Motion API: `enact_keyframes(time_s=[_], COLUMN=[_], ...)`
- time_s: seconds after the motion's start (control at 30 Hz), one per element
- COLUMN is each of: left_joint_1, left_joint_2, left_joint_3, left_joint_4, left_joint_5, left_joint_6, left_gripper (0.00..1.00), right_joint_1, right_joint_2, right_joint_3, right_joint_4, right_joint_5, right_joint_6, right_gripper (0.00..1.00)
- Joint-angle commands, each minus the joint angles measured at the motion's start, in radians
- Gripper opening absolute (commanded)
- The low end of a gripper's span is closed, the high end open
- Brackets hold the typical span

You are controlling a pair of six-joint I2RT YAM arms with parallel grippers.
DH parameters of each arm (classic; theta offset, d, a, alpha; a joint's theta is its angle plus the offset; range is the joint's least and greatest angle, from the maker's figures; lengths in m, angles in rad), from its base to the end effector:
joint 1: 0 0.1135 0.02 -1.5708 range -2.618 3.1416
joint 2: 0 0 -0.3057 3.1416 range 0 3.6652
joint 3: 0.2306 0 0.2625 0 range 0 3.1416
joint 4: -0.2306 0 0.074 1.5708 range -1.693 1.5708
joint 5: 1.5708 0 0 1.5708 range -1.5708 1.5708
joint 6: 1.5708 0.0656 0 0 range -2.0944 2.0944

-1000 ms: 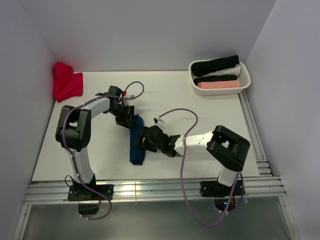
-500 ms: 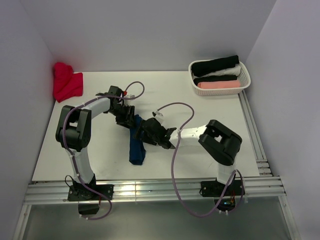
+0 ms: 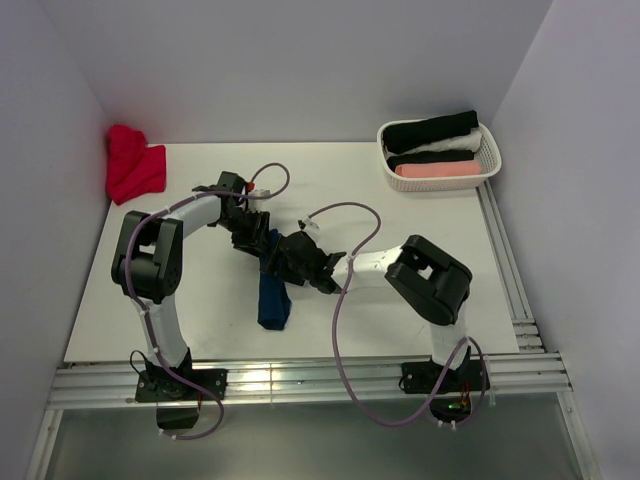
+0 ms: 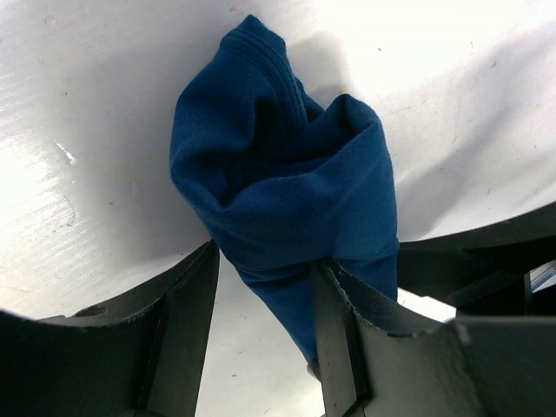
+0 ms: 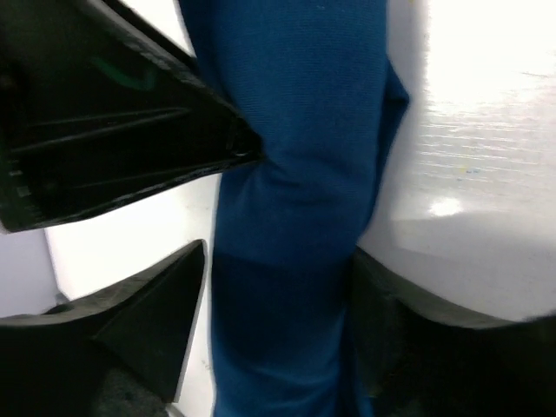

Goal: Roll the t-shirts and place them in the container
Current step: Place the rolled tshirt into the container

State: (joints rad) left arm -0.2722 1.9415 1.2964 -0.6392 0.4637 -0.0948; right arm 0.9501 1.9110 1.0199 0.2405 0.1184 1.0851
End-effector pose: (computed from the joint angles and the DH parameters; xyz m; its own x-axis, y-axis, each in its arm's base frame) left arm 0.3856 -0.1381 0.1655 -0.9541 0.1784 -0.2407 0.2731 0.8482 -0.4539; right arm 0.2622 0.3534 0.1564 -0.8304 0.3484 -0.4347 -0.0400 0.7410 0.6703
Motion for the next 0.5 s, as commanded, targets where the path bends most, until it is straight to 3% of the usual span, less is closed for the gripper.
enact_keyframes(time_s=[0.0,0.23,0.47], left_joint_1=[-0.028,-0.030,-0.030], left_joint_2=[0.022,0.017,-0.004], left_joint_3=[-0.031,-0.034,-0.014], left_joint_4=[0.026,0.026,0.009], left_joint_5=[-0.105,-0.103,-0.082], left_joint_6=[0.010,0.013,0.032], left_gripper=[0.50,0.51,0.55], right_joint_1=[0.001,0.001,0.001], right_joint_2=[0.043,0.049,0.036], right_joint_3=[0.020,0.036,0.032], right_joint_4=[-0.067,-0.107,-0.144], right_joint_5=[0.001,0.027,0.053], right_joint_6=[0.010,0.024,0.038], right_gripper=[0.68,0.38,0.00])
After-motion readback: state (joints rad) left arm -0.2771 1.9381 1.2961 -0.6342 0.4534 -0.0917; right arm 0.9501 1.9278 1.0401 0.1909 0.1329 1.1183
